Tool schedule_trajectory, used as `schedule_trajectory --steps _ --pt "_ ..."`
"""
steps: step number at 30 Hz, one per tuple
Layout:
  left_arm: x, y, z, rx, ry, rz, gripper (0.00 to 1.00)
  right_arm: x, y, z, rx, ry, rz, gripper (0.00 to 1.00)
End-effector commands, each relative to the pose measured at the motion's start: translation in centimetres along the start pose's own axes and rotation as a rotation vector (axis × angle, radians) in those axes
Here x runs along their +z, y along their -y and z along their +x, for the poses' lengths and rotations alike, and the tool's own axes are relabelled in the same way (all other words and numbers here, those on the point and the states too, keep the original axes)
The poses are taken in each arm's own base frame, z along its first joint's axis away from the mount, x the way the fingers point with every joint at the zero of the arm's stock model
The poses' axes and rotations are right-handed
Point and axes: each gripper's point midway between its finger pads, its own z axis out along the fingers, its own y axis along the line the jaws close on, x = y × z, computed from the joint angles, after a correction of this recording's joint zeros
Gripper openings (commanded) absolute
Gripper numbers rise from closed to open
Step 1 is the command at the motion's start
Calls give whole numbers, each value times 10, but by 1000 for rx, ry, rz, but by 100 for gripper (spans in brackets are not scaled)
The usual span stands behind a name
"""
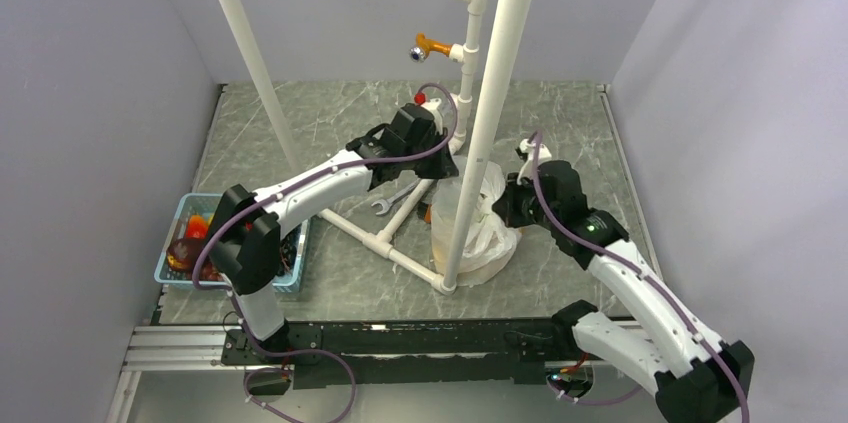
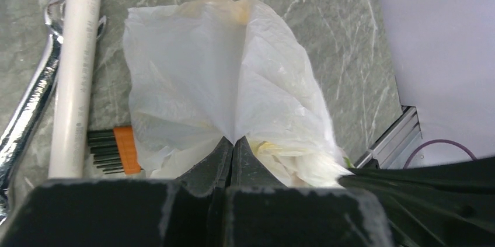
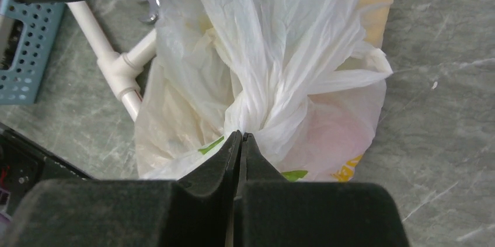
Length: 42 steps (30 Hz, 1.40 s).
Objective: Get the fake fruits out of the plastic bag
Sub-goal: Untie the plastic bag at the center of the board.
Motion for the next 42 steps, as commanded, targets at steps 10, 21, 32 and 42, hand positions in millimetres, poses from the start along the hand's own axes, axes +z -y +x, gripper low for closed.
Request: schedule_trajectory --steps 10,21,32,42 --pt "35 2 -32 -20 -20 123 0 -102 -31 -34 161 442 -193 0" --pt "35 46 -51 76 -129 301 17 -76 -83 1 195 320 -561 0" --pt "-67 52 -10 203 -120 355 73 -44 -63 0 187 287 -424 0" --pt "-36 78 58 157 -256 408 58 -43 -69 -3 195 279 -462 0"
